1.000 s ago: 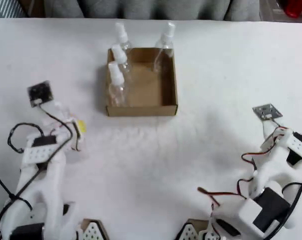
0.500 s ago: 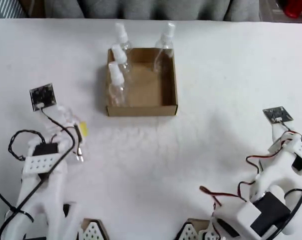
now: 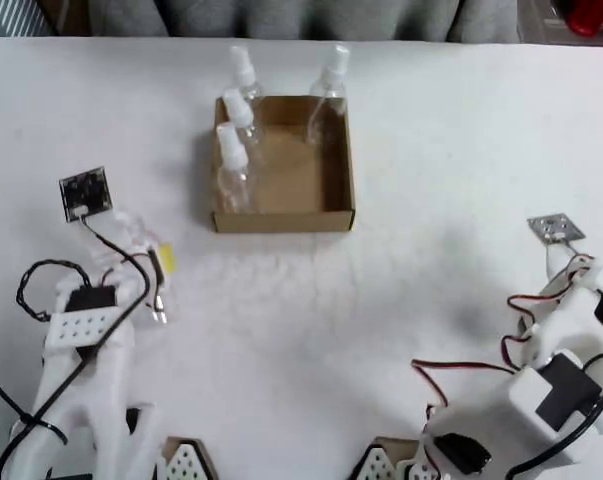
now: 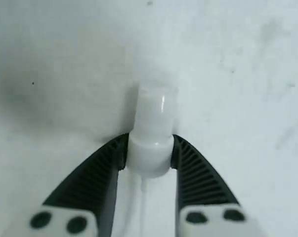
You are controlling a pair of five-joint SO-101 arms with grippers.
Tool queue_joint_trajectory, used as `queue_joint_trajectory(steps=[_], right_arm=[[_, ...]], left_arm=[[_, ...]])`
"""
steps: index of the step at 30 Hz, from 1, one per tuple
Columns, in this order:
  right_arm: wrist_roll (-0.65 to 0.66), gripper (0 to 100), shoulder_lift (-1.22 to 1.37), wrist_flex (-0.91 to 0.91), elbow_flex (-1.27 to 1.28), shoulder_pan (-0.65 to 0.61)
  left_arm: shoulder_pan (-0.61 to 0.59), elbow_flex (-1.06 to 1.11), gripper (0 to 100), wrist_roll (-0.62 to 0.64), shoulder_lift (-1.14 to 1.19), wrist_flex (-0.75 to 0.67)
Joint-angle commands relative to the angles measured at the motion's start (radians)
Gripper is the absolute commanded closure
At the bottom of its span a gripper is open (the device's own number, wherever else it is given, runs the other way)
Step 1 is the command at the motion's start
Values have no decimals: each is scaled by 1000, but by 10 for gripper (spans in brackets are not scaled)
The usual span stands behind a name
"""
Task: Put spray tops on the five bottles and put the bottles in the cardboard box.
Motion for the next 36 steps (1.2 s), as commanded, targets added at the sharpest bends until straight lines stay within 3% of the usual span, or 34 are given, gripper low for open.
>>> queue_joint_trajectory(steps=[1,12,16,22,27,33,36], right_arm=[[2,977,-8,101,-126,-8],[5,982,-15,550,-362,-8],[2,982,-44,590,-362,-7],[9,982,-90,595,-301,12],[11,982,-136,539,-189,-7],[-3,982,-205,530,-178,-27],[-86,982,-269,524,-178,-39]], left_arm=[[16,-6,980,-9,-42,-14],[16,-11,980,-9,-44,-12],[16,-37,980,-9,-67,-2],[41,-86,980,-12,-282,163],[142,-81,980,-9,-529,218],[351,-91,980,-8,-737,201],[466,-72,980,-8,-779,143]])
